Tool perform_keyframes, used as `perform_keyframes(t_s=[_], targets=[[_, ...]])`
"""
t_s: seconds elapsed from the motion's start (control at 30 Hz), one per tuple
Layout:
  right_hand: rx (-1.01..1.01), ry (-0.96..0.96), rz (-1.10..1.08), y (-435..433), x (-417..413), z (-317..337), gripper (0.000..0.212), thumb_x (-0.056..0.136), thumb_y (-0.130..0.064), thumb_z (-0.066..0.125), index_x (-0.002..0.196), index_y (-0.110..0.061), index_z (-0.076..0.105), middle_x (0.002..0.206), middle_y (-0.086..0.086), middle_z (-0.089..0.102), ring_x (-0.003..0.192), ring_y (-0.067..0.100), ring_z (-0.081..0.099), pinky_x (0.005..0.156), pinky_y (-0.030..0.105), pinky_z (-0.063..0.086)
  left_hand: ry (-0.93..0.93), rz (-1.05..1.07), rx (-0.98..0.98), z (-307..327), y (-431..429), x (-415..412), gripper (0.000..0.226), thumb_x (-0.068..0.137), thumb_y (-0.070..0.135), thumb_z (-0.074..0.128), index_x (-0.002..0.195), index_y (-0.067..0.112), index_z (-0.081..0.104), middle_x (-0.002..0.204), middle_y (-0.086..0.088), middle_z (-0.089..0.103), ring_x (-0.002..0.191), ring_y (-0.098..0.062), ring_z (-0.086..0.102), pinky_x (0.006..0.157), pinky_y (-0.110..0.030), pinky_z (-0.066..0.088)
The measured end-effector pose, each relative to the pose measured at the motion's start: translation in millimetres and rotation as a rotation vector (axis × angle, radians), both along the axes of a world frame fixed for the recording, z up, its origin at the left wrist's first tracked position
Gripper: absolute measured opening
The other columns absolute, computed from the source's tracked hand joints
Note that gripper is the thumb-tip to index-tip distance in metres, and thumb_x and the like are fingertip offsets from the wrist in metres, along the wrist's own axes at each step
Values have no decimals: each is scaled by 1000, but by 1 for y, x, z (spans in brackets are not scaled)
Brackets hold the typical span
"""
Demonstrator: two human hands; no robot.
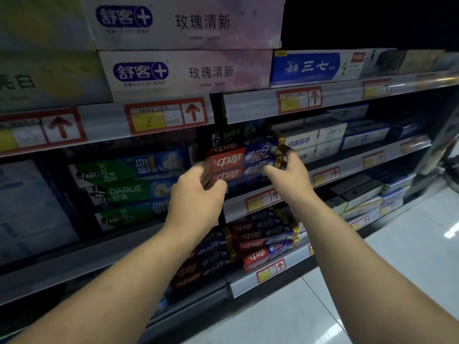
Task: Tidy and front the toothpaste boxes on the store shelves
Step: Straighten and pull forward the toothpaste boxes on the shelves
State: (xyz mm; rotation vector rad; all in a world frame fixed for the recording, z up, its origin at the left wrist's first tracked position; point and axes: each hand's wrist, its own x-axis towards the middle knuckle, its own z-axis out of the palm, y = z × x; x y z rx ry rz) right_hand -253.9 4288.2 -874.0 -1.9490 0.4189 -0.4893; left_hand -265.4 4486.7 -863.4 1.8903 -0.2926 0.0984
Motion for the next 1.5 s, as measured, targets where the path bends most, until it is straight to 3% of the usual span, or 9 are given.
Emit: perform_keyframes(t_s=[0.1,0.2,0.37,0.63,0.73,0.83,1.13,1.27,1.5], targets=[[70,-64,-17,0,0,3,77,77,-38,71,146,-26,41,143,2,53,126,24,53,107,50,45,2,14,-42,3,0,-2,36,97,15,62,95,51,55,78,52,56,83,28,53,82,-8,37],[102,-135,-66,0,-4,6,93,78,-43,70,158,-24,27,156,0,39,139,22,43,114,50,39,-44,24,-118,4,2,-7,43,97,13,62,136,32,58,100,40,56,105,15,54,101,-17,40],[36,-208,-142,-2,-12,-3,70,92,-40,66,154,-18,39,143,-4,41,122,10,46,101,33,40,-35,55,-229,7,5,-17,46,96,12,64,140,24,57,112,30,59,108,11,57,103,-20,44],[200,-363,-256,6,-21,-12,31,91,-49,62,112,-26,65,115,-1,65,101,13,64,94,39,55,-82,70,-394,-6,9,-34,47,95,2,62,138,19,59,128,8,64,112,4,63,102,-17,48],[216,-379,-282,13,-25,-22,23,98,-44,60,101,-21,62,98,-3,65,83,4,59,74,19,49,-47,117,-433,-27,10,-49,44,95,1,63,133,23,61,128,5,60,108,6,63,96,-11,49],[198,-332,-284,23,-28,-37,25,99,-42,60,91,-19,58,84,-7,59,66,-4,52,60,10,40,19,191,-491,-53,16,-66,41,94,-3,62,128,20,64,125,2,60,103,7,64,90,-9,50],[253,-16,-249,66,-54,-123,17,89,-31,62,81,-20,52,81,-1,64,74,18,60,67,41,49,222,384,-437,-144,52,-113,46,96,-2,59,134,24,64,123,9,58,108,8,62,103,-15,45],[328,199,-246,84,-65,-170,19,90,-30,61,80,-18,52,82,4,68,82,27,66,76,47,54,325,447,-383,-179,74,-112,45,95,-1,59,125,31,68,119,10,62,97,9,64,82,-7,50],[403,411,-196,91,-64,-200,16,96,-24,58,82,-17,61,88,4,65,82,16,59,69,36,47,458,438,-298,-214,86,-100,44,94,3,60,131,26,66,123,15,64,107,6,62,87,-12,49]])
